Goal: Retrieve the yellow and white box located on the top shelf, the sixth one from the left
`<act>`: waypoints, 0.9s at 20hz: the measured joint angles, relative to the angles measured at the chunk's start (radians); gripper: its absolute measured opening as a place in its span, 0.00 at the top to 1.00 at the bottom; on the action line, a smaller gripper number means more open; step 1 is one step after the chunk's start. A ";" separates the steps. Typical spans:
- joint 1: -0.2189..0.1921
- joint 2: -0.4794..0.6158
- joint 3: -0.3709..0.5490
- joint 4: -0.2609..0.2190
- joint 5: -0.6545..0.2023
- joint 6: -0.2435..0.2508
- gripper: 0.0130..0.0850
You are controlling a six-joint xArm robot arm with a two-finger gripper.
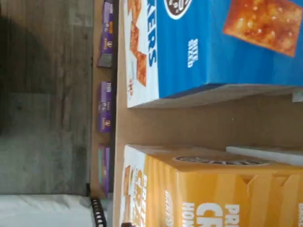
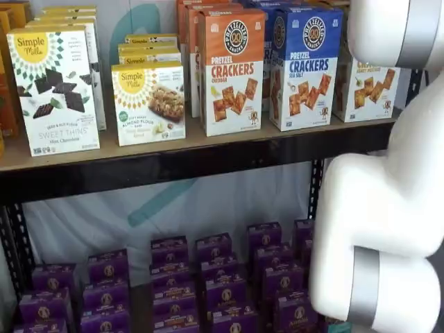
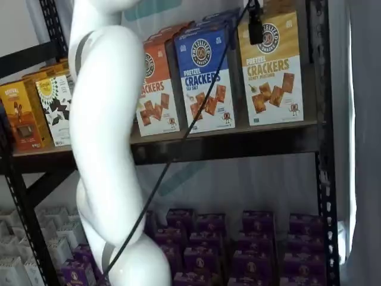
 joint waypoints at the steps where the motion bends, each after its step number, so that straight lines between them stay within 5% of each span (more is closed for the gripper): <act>1: 0.006 0.007 -0.012 -0.014 0.016 0.003 0.00; 18: 0.027 -0.010 0.000 -0.039 0.036 0.019 0.00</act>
